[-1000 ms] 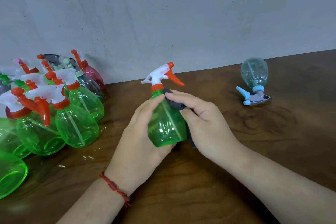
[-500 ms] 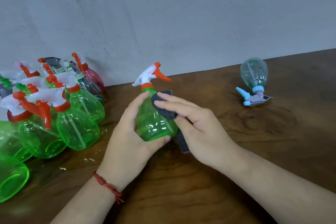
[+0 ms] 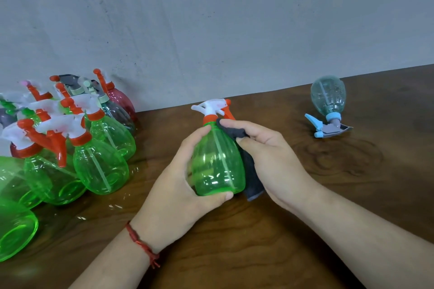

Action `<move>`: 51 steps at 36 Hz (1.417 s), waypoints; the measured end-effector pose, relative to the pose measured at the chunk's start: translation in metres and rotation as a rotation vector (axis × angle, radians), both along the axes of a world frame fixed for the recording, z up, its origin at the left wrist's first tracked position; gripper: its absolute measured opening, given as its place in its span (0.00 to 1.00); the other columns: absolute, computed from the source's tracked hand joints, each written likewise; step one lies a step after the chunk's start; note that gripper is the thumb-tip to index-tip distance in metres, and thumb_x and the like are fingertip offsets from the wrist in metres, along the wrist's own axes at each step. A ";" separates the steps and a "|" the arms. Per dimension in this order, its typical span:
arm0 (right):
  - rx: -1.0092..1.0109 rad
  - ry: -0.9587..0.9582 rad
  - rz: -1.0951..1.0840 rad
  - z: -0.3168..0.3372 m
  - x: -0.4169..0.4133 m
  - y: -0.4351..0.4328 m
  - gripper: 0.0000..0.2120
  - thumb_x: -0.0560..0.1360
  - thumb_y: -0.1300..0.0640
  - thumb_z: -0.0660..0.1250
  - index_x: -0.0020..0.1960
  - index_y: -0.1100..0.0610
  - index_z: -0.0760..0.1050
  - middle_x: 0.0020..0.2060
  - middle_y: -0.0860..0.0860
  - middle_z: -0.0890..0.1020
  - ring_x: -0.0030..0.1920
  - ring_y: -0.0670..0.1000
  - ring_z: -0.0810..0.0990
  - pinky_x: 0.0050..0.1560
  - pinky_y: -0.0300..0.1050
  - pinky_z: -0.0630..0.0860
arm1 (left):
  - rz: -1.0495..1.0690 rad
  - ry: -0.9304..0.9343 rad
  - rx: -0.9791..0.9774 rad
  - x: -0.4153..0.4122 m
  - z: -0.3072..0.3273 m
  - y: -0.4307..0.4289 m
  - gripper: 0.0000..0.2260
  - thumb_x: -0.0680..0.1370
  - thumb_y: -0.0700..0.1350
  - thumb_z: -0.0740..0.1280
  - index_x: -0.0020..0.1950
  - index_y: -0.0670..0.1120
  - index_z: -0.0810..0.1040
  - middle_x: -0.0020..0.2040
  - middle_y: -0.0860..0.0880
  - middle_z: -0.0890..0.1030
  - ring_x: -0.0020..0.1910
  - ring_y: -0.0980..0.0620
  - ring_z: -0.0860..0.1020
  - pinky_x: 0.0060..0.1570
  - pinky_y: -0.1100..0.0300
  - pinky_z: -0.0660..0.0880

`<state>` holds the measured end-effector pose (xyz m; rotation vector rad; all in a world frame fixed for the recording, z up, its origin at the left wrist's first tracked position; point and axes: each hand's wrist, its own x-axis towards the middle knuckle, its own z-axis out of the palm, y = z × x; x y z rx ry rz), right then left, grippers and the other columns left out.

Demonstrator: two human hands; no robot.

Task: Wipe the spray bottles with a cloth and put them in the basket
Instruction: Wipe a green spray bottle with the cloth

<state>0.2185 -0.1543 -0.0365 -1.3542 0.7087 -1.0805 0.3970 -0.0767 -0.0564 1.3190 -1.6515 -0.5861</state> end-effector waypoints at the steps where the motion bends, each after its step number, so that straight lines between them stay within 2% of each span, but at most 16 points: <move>1: -0.032 0.020 -0.010 -0.001 0.000 0.001 0.23 0.85 0.69 0.56 0.63 0.50 0.85 0.57 0.42 0.87 0.59 0.43 0.85 0.60 0.38 0.80 | 0.021 -0.062 -0.019 0.000 -0.001 -0.001 0.49 0.68 0.38 0.85 0.82 0.61 0.65 0.76 0.57 0.74 0.74 0.53 0.76 0.72 0.54 0.75; 6: -0.356 0.202 -0.043 -0.011 0.005 0.010 0.25 0.83 0.72 0.58 0.65 0.49 0.85 0.67 0.35 0.80 0.68 0.36 0.77 0.66 0.32 0.74 | 0.167 -0.249 -0.117 -0.001 0.000 -0.003 0.47 0.68 0.42 0.85 0.82 0.56 0.66 0.75 0.58 0.72 0.75 0.65 0.70 0.70 0.75 0.65; 9: -0.527 0.300 -0.008 -0.016 0.007 0.012 0.26 0.82 0.73 0.59 0.67 0.50 0.83 0.71 0.38 0.78 0.74 0.37 0.71 0.76 0.39 0.69 | 0.238 -0.216 -0.112 0.003 0.000 -0.003 0.47 0.67 0.45 0.86 0.82 0.57 0.66 0.74 0.59 0.73 0.73 0.65 0.72 0.67 0.76 0.66; 13: -0.707 0.429 0.102 -0.017 0.007 0.016 0.25 0.83 0.71 0.59 0.70 0.50 0.81 0.74 0.39 0.75 0.78 0.38 0.65 0.80 0.43 0.64 | 0.278 -0.159 -0.119 0.008 0.005 -0.003 0.44 0.67 0.41 0.85 0.67 0.76 0.67 0.62 0.69 0.80 0.64 0.66 0.78 0.58 0.77 0.71; 16: -0.798 0.491 0.149 -0.016 0.008 0.015 0.24 0.84 0.69 0.58 0.71 0.50 0.80 0.75 0.40 0.75 0.80 0.38 0.62 0.81 0.44 0.62 | 0.297 -0.124 -0.117 0.012 0.006 -0.004 0.43 0.67 0.38 0.84 0.65 0.75 0.67 0.60 0.68 0.80 0.61 0.66 0.79 0.55 0.77 0.72; 18: -0.753 0.468 0.130 -0.015 0.008 0.013 0.25 0.84 0.70 0.58 0.72 0.49 0.79 0.75 0.39 0.74 0.80 0.37 0.62 0.80 0.41 0.62 | 0.286 -0.115 -0.105 0.012 0.004 -0.004 0.45 0.67 0.40 0.85 0.68 0.77 0.67 0.63 0.68 0.79 0.65 0.62 0.78 0.60 0.72 0.74; 20: -0.638 0.392 0.083 -0.013 0.009 0.011 0.26 0.84 0.71 0.58 0.72 0.49 0.80 0.75 0.37 0.74 0.78 0.36 0.64 0.79 0.38 0.62 | 0.266 -0.127 -0.105 0.008 0.001 -0.004 0.46 0.67 0.42 0.85 0.77 0.68 0.67 0.69 0.63 0.76 0.70 0.61 0.76 0.67 0.68 0.73; 23: -0.333 0.211 0.005 -0.005 0.011 0.009 0.25 0.85 0.70 0.56 0.68 0.48 0.82 0.69 0.36 0.79 0.72 0.37 0.73 0.73 0.40 0.73 | 0.219 -0.131 -0.093 -0.003 0.001 -0.001 0.47 0.67 0.42 0.86 0.81 0.59 0.68 0.71 0.60 0.73 0.68 0.66 0.75 0.65 0.74 0.70; 28: 0.049 0.090 0.017 0.001 0.002 0.003 0.22 0.88 0.61 0.55 0.63 0.43 0.84 0.57 0.45 0.87 0.57 0.62 0.86 0.61 0.74 0.79 | 0.153 -0.057 -0.021 -0.007 -0.002 0.001 0.50 0.67 0.44 0.87 0.81 0.64 0.65 0.75 0.62 0.72 0.72 0.57 0.76 0.70 0.55 0.76; 31: 0.161 0.013 0.035 0.002 0.002 -0.002 0.20 0.87 0.63 0.56 0.63 0.48 0.84 0.57 0.50 0.88 0.60 0.59 0.85 0.66 0.64 0.79 | -0.012 0.050 0.099 -0.007 0.002 0.004 0.53 0.69 0.44 0.84 0.85 0.65 0.57 0.79 0.57 0.72 0.77 0.53 0.73 0.76 0.46 0.71; 34: 0.253 -0.069 0.060 0.004 0.000 -0.008 0.20 0.86 0.66 0.56 0.64 0.53 0.84 0.57 0.54 0.88 0.59 0.59 0.86 0.58 0.53 0.83 | -0.204 0.151 0.162 -0.003 0.005 0.008 0.51 0.74 0.29 0.72 0.87 0.61 0.51 0.81 0.56 0.70 0.80 0.52 0.70 0.79 0.49 0.67; 36: 0.285 -0.090 0.095 0.005 -0.004 -0.010 0.19 0.85 0.67 0.56 0.64 0.55 0.84 0.58 0.56 0.87 0.60 0.61 0.85 0.60 0.55 0.83 | -0.225 0.163 0.160 0.001 0.006 0.008 0.50 0.75 0.23 0.67 0.87 0.60 0.53 0.83 0.55 0.68 0.81 0.51 0.69 0.78 0.49 0.69; 40: 0.328 -0.107 0.147 0.006 -0.007 -0.011 0.19 0.84 0.67 0.58 0.64 0.55 0.84 0.57 0.59 0.87 0.60 0.63 0.85 0.58 0.56 0.84 | 0.006 -0.243 -0.080 0.013 0.008 0.004 0.43 0.77 0.37 0.78 0.84 0.61 0.63 0.85 0.61 0.58 0.80 0.58 0.68 0.69 0.46 0.79; 43: 0.348 -0.115 0.171 0.009 -0.009 -0.011 0.18 0.83 0.67 0.60 0.64 0.55 0.84 0.56 0.60 0.87 0.53 0.61 0.87 0.46 0.50 0.86 | 0.140 -0.536 -0.243 0.017 0.015 0.004 0.40 0.72 0.53 0.81 0.82 0.60 0.68 0.84 0.57 0.61 0.79 0.51 0.67 0.76 0.46 0.70; 47: 0.340 -0.104 0.216 0.012 -0.011 -0.009 0.16 0.82 0.64 0.62 0.64 0.55 0.84 0.57 0.60 0.87 0.55 0.62 0.87 0.47 0.52 0.86 | 0.043 -0.604 -0.395 0.017 0.016 0.002 0.34 0.75 0.55 0.78 0.79 0.53 0.72 0.83 0.51 0.64 0.83 0.44 0.63 0.78 0.40 0.67; 51: 0.312 -0.087 0.199 0.009 -0.010 -0.008 0.18 0.82 0.66 0.61 0.65 0.56 0.83 0.59 0.60 0.86 0.62 0.66 0.84 0.62 0.62 0.81 | -0.026 -0.566 -0.360 0.017 0.012 0.001 0.32 0.79 0.58 0.74 0.81 0.52 0.69 0.84 0.53 0.65 0.84 0.48 0.63 0.80 0.37 0.64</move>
